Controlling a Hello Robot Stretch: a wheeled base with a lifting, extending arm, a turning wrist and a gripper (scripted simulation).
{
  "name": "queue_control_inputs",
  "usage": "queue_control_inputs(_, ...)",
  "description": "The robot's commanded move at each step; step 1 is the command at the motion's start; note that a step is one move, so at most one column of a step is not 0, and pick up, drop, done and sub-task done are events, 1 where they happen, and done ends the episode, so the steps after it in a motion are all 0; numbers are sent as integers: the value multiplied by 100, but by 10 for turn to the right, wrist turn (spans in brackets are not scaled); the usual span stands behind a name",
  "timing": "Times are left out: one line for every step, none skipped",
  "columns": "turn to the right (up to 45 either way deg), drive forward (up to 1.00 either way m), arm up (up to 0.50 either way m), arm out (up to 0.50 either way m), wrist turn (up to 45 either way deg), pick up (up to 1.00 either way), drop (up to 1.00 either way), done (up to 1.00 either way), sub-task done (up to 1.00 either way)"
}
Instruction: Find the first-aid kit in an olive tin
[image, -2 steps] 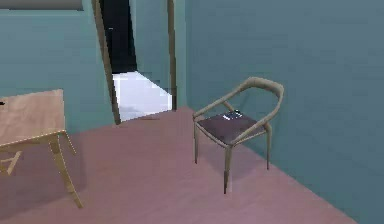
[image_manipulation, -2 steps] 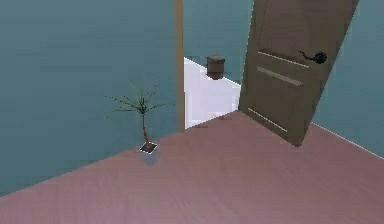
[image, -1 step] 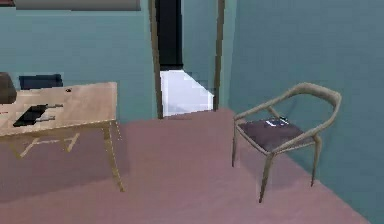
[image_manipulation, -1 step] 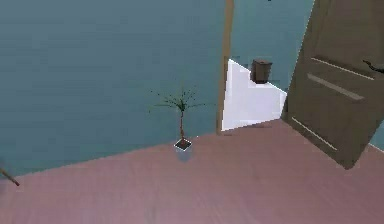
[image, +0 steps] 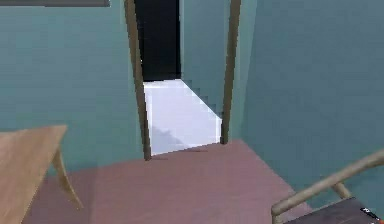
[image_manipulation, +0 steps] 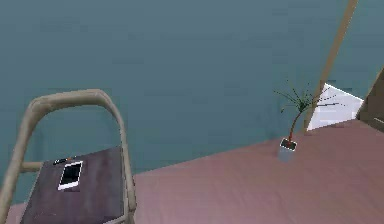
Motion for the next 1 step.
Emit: queue_control_inputs(-90, 0, 0, 0, 0, 0, 0, 0, 0)
